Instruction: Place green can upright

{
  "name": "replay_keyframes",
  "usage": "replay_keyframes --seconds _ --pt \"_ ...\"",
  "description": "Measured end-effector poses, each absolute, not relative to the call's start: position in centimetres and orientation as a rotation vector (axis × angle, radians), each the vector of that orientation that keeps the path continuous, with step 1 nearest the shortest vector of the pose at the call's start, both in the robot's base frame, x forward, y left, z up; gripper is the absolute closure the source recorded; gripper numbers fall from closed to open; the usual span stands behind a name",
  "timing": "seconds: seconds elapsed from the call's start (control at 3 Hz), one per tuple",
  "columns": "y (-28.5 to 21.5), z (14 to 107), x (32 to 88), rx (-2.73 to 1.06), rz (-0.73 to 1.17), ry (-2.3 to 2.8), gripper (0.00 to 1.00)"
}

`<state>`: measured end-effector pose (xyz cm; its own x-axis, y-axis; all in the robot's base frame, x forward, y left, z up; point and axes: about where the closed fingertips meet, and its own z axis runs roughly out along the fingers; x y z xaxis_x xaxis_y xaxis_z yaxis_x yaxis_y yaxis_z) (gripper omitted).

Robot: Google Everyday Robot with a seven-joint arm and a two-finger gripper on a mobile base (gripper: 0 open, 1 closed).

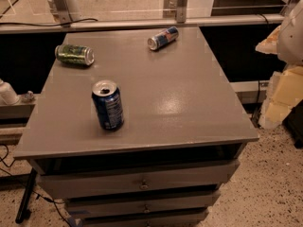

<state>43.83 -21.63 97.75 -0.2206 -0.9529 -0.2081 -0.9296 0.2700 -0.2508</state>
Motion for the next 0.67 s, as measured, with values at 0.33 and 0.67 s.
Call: replay_keyframes --seconds 0.33,0.67 --pt "-21.6 97.8 43.8 -1.722 -0.103 2.228 0.0" --pt "-21.3 97.5 45.6 -1.7 -0.083 2.191 0.0"
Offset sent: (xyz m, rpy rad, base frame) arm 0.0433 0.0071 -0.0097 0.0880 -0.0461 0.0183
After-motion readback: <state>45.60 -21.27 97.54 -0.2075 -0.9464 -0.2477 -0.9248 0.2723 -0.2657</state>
